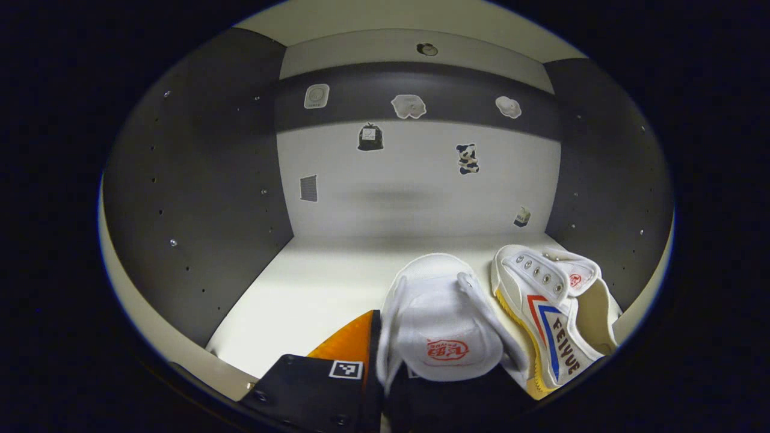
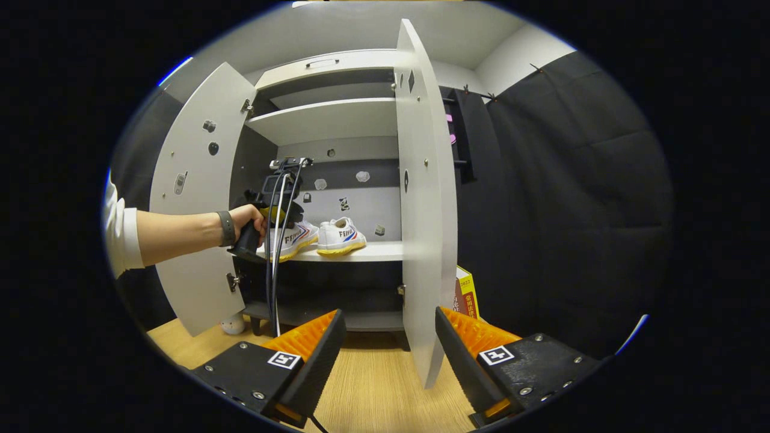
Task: Grab one shoe with the right hand and put it into the shoe cabinet, grab the other shoe with the left hand and put it into the shoe cabinet; then close the right door with the right hand and the left door with the left hand.
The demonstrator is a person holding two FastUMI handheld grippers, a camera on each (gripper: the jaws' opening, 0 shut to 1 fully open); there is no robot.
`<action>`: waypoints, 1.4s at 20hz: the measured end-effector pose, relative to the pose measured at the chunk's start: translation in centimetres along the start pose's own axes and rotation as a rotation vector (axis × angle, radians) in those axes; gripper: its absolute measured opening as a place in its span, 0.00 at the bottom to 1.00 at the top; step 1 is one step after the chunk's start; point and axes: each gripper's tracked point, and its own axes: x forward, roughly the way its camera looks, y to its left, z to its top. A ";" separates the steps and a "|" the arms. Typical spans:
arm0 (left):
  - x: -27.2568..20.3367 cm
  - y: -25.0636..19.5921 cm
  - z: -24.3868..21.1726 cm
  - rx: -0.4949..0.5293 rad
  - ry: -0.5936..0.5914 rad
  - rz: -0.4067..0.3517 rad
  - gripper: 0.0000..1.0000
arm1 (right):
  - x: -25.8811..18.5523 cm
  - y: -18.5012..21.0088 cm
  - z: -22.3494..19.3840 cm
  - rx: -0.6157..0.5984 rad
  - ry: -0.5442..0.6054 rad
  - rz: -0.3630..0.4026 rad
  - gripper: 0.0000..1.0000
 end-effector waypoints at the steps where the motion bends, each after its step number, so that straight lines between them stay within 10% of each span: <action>1: 0.6 0.0 0.1 0.002 0.009 0.002 0.13 | -0.2 -0.2 0.0 -0.009 0.002 -0.015 0.92; 9: 0.5 -0.8 1.3 -0.013 -0.010 -0.019 0.44 | -1.7 -1.3 1.0 -0.020 -0.008 -0.069 0.92; 14: -0.8 1.2 1.2 -0.034 -0.023 0.030 0.80 | -2.1 -2.1 1.1 -0.014 -0.014 -0.084 0.92; 28: -6.1 0.9 1.4 -0.044 -0.138 -0.073 0.94 | -2.5 -2.9 1.8 0.012 -0.025 -0.092 0.92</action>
